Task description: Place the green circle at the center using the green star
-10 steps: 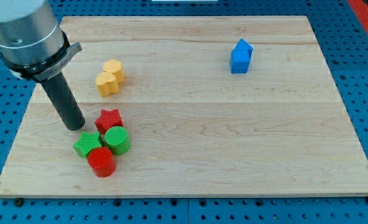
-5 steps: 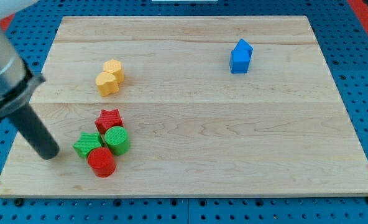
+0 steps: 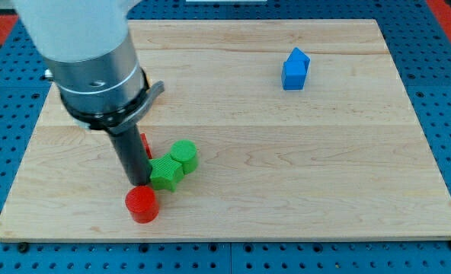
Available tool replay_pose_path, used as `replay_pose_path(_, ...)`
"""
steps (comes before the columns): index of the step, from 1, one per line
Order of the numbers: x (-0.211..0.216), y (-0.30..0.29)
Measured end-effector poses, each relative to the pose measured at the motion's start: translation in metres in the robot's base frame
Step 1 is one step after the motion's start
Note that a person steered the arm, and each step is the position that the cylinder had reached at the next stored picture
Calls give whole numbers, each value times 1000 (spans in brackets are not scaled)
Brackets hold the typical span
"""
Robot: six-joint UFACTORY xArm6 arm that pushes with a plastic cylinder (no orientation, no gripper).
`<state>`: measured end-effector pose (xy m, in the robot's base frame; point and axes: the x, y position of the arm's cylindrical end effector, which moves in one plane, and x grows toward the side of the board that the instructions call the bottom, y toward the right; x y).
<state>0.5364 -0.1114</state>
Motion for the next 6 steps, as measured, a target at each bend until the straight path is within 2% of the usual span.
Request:
replay_pose_path(4, -46, 113)
replay_pose_path(6, -54, 84)
